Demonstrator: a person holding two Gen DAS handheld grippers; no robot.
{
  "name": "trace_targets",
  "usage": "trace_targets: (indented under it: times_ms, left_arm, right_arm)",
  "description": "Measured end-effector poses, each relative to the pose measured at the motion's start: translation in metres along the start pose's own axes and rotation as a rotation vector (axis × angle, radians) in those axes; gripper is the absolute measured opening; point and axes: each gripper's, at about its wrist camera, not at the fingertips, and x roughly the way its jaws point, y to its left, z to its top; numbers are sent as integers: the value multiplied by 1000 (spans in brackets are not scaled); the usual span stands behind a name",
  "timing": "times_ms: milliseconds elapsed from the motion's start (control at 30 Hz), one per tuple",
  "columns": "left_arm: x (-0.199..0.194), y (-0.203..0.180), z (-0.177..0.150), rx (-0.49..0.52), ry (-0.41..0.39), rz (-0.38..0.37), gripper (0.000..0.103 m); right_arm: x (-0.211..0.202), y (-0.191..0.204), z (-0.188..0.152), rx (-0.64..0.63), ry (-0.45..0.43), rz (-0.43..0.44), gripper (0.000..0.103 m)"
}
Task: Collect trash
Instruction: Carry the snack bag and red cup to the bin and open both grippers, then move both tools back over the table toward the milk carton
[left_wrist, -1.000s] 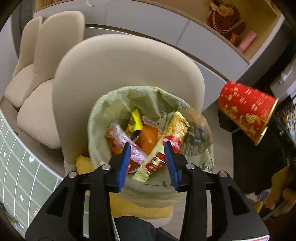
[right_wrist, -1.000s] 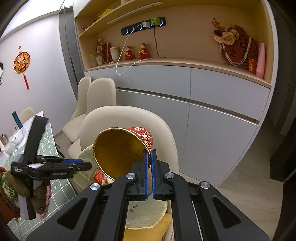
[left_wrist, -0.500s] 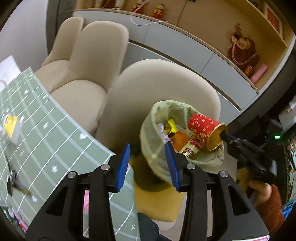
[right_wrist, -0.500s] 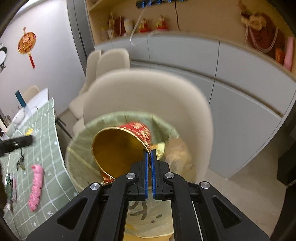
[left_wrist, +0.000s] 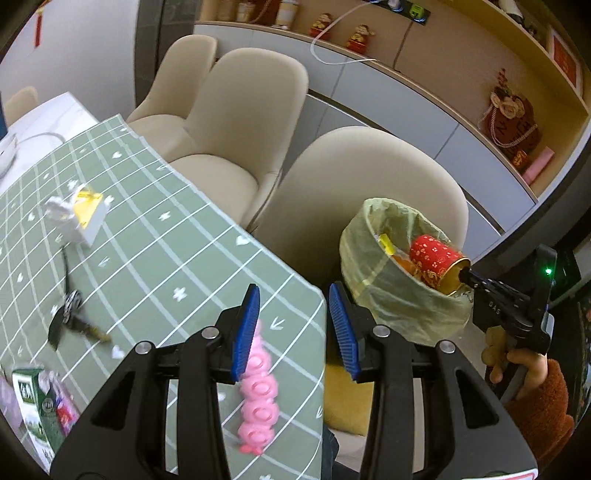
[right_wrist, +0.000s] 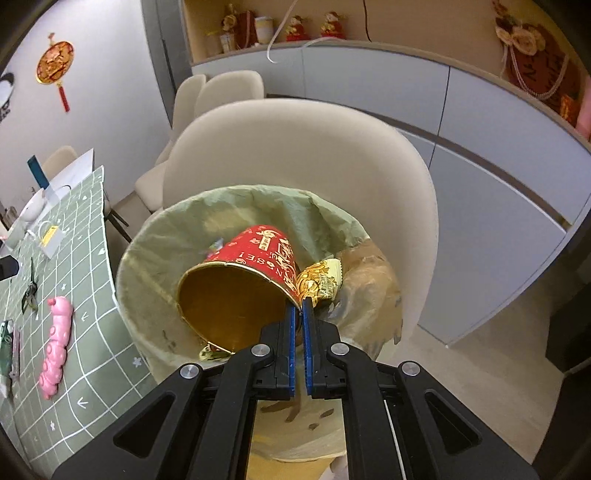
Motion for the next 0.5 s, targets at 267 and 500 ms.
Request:
trace_targets:
  times_ms: [267,500]
  left_arm:
    - [-34,40,-35,-100,-27,79,38]
    - [-79,94,-71,-154,-82,215,38]
  right_arm:
    - [-35,18,-5,-4,-94,46,40]
    - [-63,49,-1,2,-160,147,45]
